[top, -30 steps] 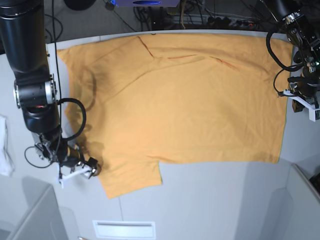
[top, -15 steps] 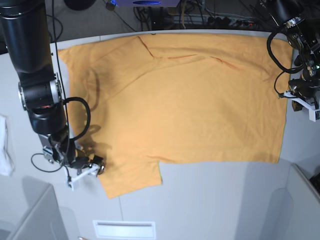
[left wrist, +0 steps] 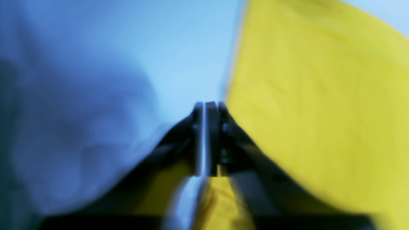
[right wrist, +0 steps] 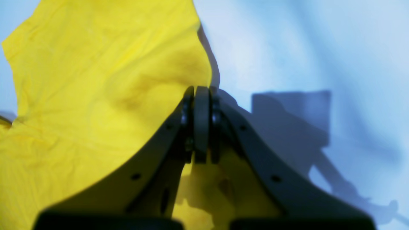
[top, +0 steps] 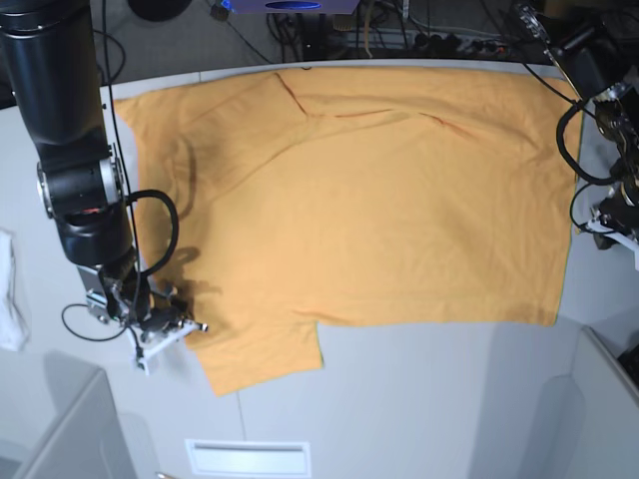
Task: Fold the T-shirt properly
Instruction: 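Move the left gripper to the hem corner and grasp both hem corners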
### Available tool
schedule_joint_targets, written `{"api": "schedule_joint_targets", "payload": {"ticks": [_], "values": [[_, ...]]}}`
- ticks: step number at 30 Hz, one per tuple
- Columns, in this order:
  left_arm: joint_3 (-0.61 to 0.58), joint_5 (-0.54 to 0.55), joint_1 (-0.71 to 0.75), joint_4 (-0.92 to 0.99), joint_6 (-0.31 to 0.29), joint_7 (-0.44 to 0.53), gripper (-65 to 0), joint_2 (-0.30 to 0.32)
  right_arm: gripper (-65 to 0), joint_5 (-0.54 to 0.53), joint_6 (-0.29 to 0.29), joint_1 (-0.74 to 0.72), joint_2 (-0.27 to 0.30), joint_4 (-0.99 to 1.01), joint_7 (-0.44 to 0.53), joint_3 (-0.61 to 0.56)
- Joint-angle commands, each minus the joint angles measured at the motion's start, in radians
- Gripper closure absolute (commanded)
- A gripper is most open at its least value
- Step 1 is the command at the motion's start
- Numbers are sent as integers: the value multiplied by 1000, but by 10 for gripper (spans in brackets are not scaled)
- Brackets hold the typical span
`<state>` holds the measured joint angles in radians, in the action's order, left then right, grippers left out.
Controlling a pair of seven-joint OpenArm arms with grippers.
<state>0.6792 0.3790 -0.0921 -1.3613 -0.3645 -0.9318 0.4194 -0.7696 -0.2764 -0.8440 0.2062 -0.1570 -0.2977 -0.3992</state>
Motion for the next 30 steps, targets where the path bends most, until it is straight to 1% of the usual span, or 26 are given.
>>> {"api": "schedule_joint_targets", "payload": {"ticks": [1, 3, 4, 5, 7, 9, 12, 13, 16, 18, 20, 24, 27, 30], "values": [[-11, 16, -41, 16, 2, 23, -306, 31, 0, 2, -1, -33, 5, -10, -2, 1], [-59, 16, -113, 99, 2, 29, -508, 48, 0, 2, -1, -33, 5, -10, -2, -2], [-85, 16, -145, 141, 2, 30, -591, 60, 0, 2, -1, -33, 5, -10, -2, -2], [-111, 16, -180, 187, 2, 32, -648, 71, 0, 2, -1, -33, 5, -10, -2, -2], [-160, 16, -265, 279, 2, 56, -650, 80, 0, 2, -1, -33, 5, -10, -2, -2], [-204, 15, -337, 385, 2, 119, -650, 95, 0, 2, -1, -31, 5, -10, -4, 0], [-315, -48, -466, 593, 2, 216, -622, 100, 0, 2, -1, -24, 5, -10, -4, 3], [-344, -77, -507, 661, 2, 242, -625, 98, 0, 2, -1, -22, 6, -10, -2, 3], [-399, -120, -622, 853, -3, 333, -630, 97, 0, 2, -1, -21, 9, -10, -2, 3], [-421, -125, -679, 963, -3, 386, -630, 97, 0, 2, -1, -19, 11, -10, -2, 3], [-468, -125, -728, 1058, -1, 443, -630, 95, 0, 2, -1, -19, 12, -10, -2, 3], [-562, -117, -756, 1161, 0, 552, -630, 89, 0, -3, -1, -19, 12, -11, -5, 3], [-570, -120, -751, 1192, 0, 590, -632, 65, 0, -1, -1, -19, 12, -11, -7, 3], [-566, -119, -737, 1204, 0, 616, -632, 55, 0, -1, -1, -19, 12, -11, -7, 3]]}}
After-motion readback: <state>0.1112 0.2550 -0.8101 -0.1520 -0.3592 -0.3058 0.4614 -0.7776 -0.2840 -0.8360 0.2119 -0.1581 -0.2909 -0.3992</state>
